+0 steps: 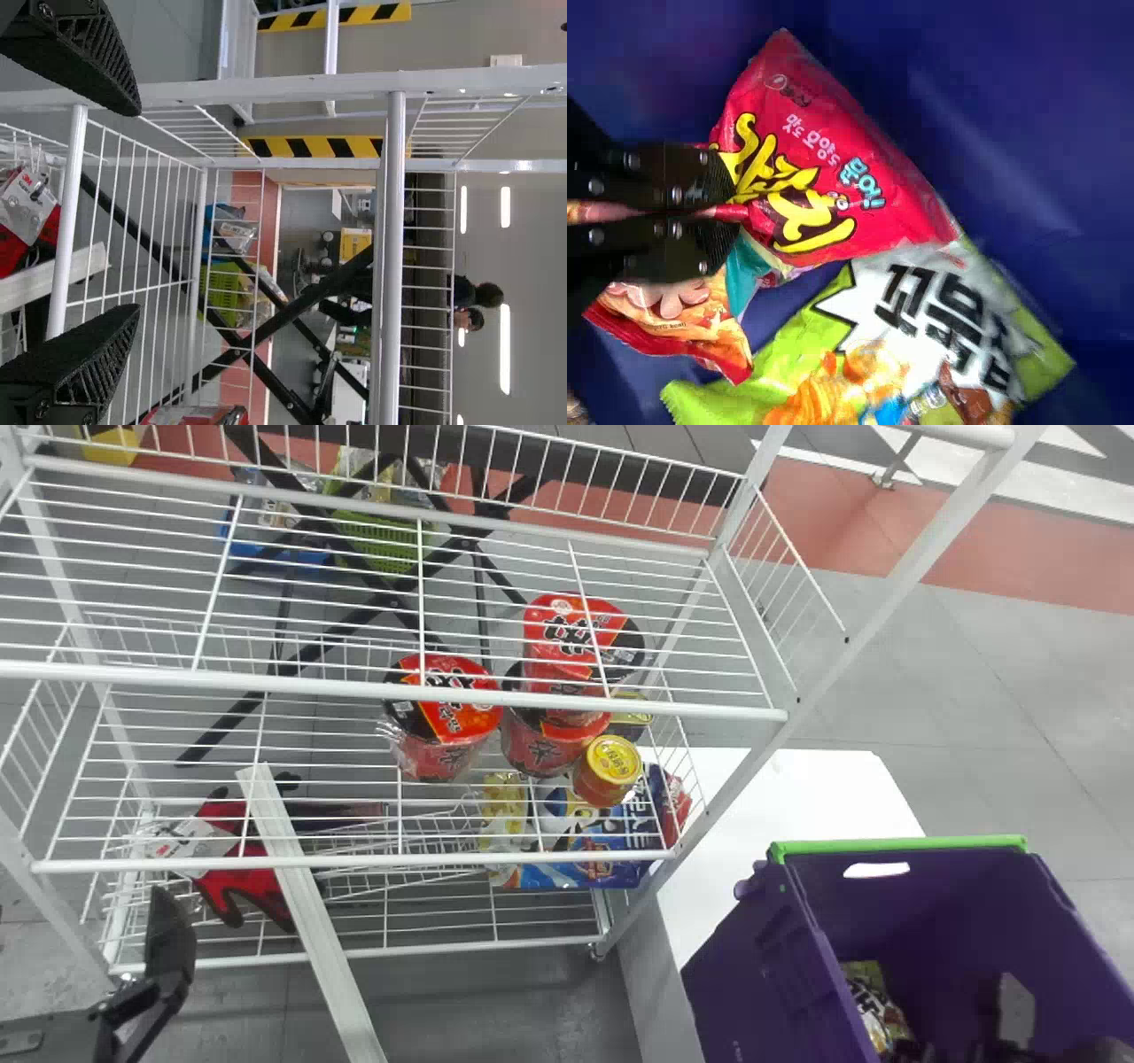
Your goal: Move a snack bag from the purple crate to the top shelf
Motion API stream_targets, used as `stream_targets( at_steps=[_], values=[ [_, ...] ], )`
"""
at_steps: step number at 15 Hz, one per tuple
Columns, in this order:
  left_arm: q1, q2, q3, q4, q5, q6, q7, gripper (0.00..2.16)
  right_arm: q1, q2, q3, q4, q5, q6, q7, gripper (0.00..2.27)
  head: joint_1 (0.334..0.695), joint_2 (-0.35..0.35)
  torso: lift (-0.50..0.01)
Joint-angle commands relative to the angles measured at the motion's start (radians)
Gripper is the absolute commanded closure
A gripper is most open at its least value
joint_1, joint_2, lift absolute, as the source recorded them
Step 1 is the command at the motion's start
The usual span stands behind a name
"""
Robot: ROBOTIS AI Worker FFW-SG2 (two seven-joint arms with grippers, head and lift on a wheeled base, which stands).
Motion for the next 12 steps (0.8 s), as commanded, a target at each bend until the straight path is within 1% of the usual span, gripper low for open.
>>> stream_targets(
  at_steps=[1,3,5,6,7,9,12],
  values=[
    [-0.001,-0.002,0.000,0.000,0.000,0.000,0.000,0.00,0.029,0.007,-0.064,-0.088,0.003,0.083,0.050,2.22,0.695,-0.350,-0.452],
    [-0.003,-0.002,0.000,-0.001,0.000,0.003,0.000,0.00,0.039,0.044,-0.145,-0.169,0.009,0.090,0.102,2.22,0.695,-0.350,-0.452],
    [-0.001,-0.002,-0.001,-0.001,-0.001,0.003,0.000,0.00,0.039,0.053,-0.227,-0.203,-0.016,0.139,0.145,2.22,0.695,-0.350,-0.442],
    [-0.001,0.000,-0.004,-0.001,-0.001,0.003,0.000,0.00,0.038,0.075,-0.267,-0.214,-0.037,0.123,0.154,2.22,0.695,-0.350,-0.440],
    [-0.003,0.000,-0.006,-0.001,-0.003,0.006,0.000,0.00,0.030,0.087,-0.293,-0.254,-0.037,0.212,0.128,2.22,0.695,-0.350,-0.435],
    [-0.003,-0.002,-0.009,-0.004,-0.004,0.006,0.000,0.00,0.039,0.107,-0.299,-0.286,-0.037,0.166,0.140,2.22,0.695,-0.350,-0.428],
    [-0.003,0.000,-0.013,-0.009,-0.008,0.009,-0.002,0.00,0.039,0.119,-0.300,-0.320,-0.037,0.188,0.138,2.22,0.695,-0.350,-0.415]
  ],
)
